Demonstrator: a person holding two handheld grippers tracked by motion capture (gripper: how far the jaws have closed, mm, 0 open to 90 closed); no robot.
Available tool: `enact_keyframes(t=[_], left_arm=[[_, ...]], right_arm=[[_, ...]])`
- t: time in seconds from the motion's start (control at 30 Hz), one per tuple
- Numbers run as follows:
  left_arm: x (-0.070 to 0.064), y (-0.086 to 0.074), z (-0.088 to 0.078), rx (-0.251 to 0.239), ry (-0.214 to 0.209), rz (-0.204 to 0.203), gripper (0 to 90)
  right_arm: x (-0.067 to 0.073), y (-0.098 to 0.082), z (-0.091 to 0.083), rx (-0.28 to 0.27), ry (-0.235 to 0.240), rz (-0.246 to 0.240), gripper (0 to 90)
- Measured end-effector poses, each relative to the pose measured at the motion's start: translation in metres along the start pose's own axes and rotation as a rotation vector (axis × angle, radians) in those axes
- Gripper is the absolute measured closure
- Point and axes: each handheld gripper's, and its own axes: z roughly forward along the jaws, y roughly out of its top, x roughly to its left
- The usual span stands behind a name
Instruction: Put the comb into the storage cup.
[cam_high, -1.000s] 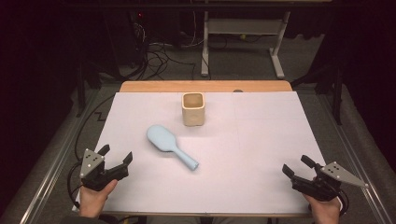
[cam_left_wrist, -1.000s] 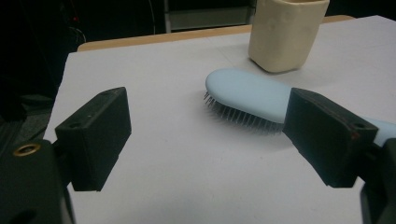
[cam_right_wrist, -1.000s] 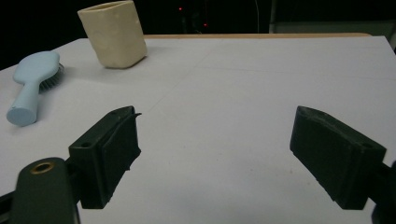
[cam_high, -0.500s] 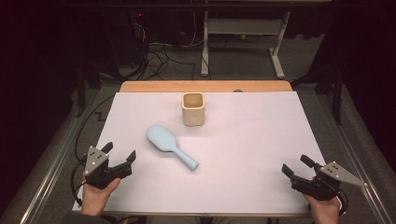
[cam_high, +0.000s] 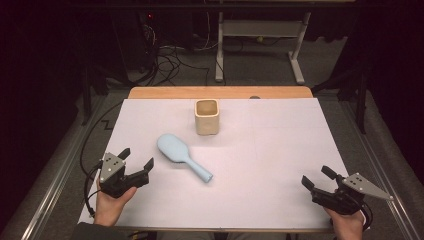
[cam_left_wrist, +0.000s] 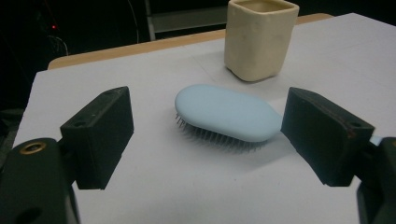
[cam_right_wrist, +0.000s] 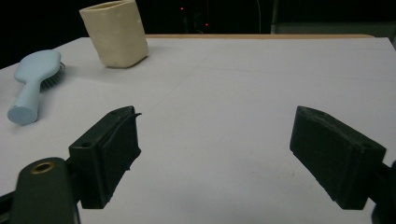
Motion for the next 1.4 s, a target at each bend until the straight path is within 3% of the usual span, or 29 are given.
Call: enact_keyframes(t=[0.37, 0.83, 1.4], left_arm=[[-0.008, 0.004, 0.007, -0.001, -0.03, 0.005, 18.0], [-0.03, 0.013, 0.02, 0.003, -0.061, 0.049, 16.1], [-0.051, 0.017, 0.041, 0.023, -0.133, 0.064, 18.2]], right_arm=[[0.0, 0.0, 0.0, -0.001, 0.002, 0.0, 16.2], [0.0, 0.0, 0.0, 0.0, 0.005, -0.001, 16.3], [0.0, 0.0, 0.0, -0.001, 0.009, 0.0, 16.2]])
